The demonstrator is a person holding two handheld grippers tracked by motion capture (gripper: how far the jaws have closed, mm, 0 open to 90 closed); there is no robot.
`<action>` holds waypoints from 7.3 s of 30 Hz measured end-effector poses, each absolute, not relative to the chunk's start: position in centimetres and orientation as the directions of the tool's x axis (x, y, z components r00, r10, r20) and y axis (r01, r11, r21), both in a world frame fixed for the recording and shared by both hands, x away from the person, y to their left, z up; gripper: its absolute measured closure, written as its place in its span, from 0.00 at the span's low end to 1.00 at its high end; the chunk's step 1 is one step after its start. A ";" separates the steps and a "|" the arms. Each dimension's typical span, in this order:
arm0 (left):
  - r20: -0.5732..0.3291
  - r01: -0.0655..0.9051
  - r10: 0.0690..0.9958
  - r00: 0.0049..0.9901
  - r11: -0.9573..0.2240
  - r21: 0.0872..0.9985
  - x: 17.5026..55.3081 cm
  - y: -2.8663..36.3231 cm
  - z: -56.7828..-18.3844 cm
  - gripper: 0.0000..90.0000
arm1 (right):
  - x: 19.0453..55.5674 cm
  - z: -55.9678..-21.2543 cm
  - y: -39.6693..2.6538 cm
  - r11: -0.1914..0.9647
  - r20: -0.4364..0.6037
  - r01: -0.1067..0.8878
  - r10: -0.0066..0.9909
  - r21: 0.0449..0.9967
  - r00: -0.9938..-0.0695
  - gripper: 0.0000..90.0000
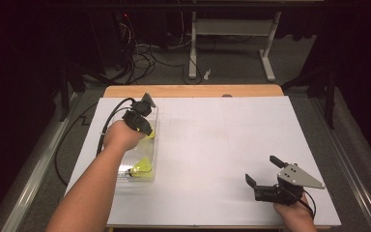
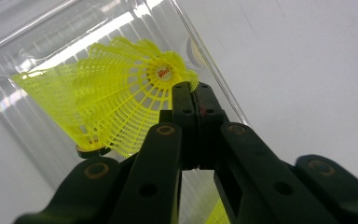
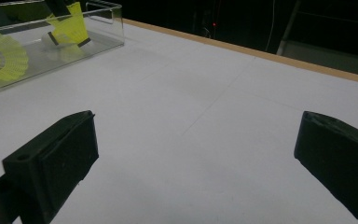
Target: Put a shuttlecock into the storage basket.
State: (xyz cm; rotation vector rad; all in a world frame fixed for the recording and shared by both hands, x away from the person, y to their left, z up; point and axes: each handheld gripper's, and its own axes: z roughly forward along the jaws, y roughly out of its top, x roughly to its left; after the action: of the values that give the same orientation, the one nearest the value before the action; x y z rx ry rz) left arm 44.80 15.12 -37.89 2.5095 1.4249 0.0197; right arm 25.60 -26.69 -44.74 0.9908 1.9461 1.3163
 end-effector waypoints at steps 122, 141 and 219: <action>-0.205 0.868 0.844 0.495 -0.488 0.090 41.2 17.6 -37.5 0.20 | 25.5 -44.9 -26.3 0.252 -0.063 0.261 0.821 0.932 -0.568 0.00; -0.178 0.872 0.854 0.488 -0.484 0.069 40.2 19.1 -36.2 0.00 | 25.5 -44.9 -26.2 0.255 -0.065 0.261 0.821 0.931 -0.568 0.00; -0.175 0.571 0.778 0.604 -0.269 0.775 28.8 24.4 -42.4 0.01 | 25.6 -45.3 -26.1 0.251 -0.059 0.283 0.834 0.926 -0.549 0.00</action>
State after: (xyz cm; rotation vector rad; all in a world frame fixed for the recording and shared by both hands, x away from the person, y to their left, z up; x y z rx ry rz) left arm 28.82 24.40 -42.44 1.9676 1.0701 0.3021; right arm 25.61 -26.06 -45.30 1.0118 1.9695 1.2839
